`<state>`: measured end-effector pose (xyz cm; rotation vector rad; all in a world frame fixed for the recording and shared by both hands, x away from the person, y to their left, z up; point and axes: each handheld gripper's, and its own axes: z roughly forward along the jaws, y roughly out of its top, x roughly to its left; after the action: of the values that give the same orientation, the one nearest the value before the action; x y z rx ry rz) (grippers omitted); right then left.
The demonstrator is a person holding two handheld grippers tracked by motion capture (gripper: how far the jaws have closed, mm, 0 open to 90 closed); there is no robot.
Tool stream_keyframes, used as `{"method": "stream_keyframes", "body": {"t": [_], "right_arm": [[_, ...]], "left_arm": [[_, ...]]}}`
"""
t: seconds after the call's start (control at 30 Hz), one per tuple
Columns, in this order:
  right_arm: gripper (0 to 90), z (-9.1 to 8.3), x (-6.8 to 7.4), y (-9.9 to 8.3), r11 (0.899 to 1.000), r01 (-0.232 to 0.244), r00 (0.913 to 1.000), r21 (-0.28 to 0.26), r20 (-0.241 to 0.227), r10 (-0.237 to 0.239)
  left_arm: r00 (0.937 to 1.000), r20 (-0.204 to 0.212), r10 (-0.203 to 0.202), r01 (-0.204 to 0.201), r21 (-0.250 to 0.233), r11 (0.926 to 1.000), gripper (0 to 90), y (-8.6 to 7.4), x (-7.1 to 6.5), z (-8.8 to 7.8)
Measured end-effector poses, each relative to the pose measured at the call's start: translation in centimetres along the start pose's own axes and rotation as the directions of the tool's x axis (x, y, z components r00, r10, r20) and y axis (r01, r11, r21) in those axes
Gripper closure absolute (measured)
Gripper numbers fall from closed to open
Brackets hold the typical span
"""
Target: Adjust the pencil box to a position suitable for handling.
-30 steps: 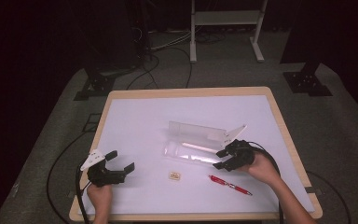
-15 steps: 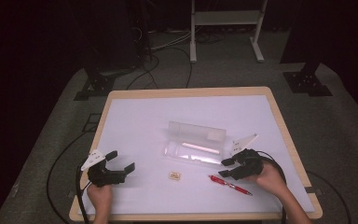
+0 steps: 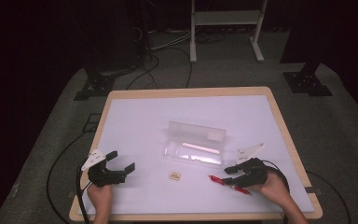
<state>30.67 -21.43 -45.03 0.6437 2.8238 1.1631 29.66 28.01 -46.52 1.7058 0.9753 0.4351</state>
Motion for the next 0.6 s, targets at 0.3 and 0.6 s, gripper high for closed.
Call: {"method": "stream_keyframes", "body": {"t": [0.3, 0.6], "right_arm": [[55.9, 0.0, 0.4, -0.9, 1.000, -0.007, 1.0000, -0.007, 0.002, 0.007], [59.4, -0.3, 0.8, -1.7, 1.000, -0.003, 0.9998, -0.027, 0.019, 0.004]], "left_arm": [[1.0000, -0.001, 0.000, 0.000, 0.001, 1.0000, 0.0, 0.0, 0.0, 0.0], [1.0000, -0.004, -0.002, 0.002, 0.000, 1.0000, 0.0, 0.0, 0.0, 0.1]]}}
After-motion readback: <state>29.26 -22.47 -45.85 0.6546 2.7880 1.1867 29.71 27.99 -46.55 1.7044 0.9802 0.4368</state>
